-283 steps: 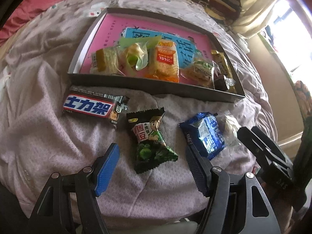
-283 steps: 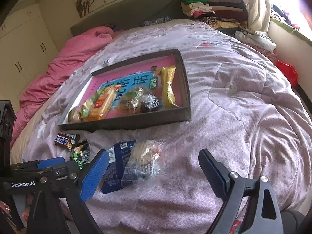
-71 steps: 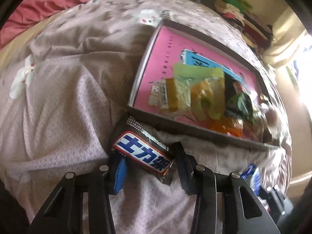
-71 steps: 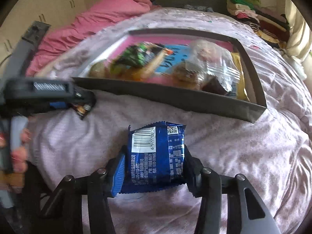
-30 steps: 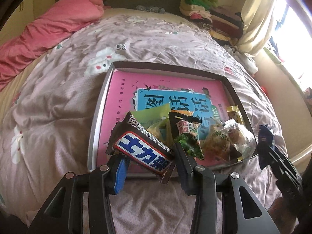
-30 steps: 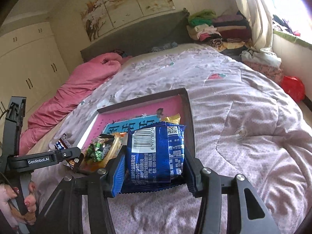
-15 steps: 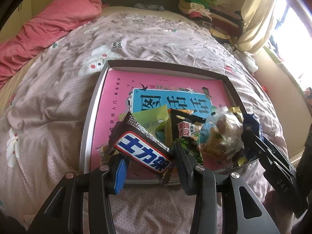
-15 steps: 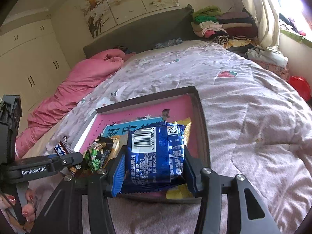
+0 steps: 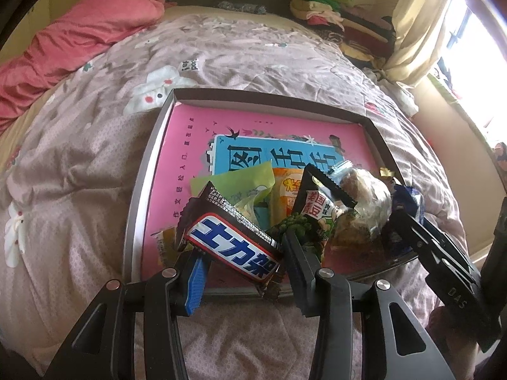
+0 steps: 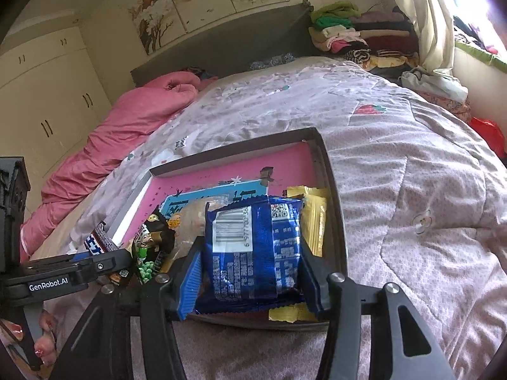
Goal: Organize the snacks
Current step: 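Open both tools to drop the chocolate bar and biscuit pack into the tray, then withdraw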
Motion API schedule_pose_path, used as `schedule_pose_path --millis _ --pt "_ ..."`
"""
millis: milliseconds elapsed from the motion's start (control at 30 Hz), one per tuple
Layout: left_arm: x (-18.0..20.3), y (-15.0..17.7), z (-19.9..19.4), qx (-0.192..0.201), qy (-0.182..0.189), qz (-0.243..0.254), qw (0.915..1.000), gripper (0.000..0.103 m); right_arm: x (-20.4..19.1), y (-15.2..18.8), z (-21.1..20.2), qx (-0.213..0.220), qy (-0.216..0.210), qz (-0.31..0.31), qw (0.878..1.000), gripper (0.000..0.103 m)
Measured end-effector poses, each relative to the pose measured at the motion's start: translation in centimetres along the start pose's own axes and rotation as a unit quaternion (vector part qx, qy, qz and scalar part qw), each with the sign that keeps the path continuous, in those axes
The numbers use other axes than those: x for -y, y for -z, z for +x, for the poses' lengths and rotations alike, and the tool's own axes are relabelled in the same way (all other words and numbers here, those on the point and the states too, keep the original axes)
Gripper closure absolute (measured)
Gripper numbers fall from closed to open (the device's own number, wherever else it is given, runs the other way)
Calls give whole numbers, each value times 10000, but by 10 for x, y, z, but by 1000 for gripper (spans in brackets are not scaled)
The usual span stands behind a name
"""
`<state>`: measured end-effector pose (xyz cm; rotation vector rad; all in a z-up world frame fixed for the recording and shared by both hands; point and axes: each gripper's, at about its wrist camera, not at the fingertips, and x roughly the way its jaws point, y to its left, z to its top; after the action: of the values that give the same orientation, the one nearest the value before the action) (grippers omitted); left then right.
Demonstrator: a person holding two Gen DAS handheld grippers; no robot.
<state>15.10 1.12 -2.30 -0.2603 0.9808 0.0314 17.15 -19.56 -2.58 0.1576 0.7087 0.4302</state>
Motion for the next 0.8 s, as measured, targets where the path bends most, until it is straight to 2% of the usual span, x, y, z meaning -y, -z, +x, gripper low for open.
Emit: schedule_pose_path --millis 167,267,367,433,533,667,800 --pt "-2 2 -3 10 -15 -18 10000 54 -5 -1 -12 203 63 -111 9997 40" --pt "-3 4 -8 42 -13 -1 10000 46 -7 -3 -24 391 89 -129 9991 36" --pt "-5 7 -15 79 -16 23 10000 45 -8 -2 -38 518 96 -144 9985 33" --pt "-5 11 -22 125 -27 47 9999 45 -10 1 -46 530 79 -128 9985 29" --pt "-3 18 -34 199 -44 127 9997 30 -16 6 -58 533 151 -180 9983 24" --pt "-1 31 -49 244 -23 218 9995 30 -27 15 -71 481 261 -212 9983 16" --pt "3 45 -64 325 -63 338 9989 27 -40 27 -77 302 431 -337 9980 15"
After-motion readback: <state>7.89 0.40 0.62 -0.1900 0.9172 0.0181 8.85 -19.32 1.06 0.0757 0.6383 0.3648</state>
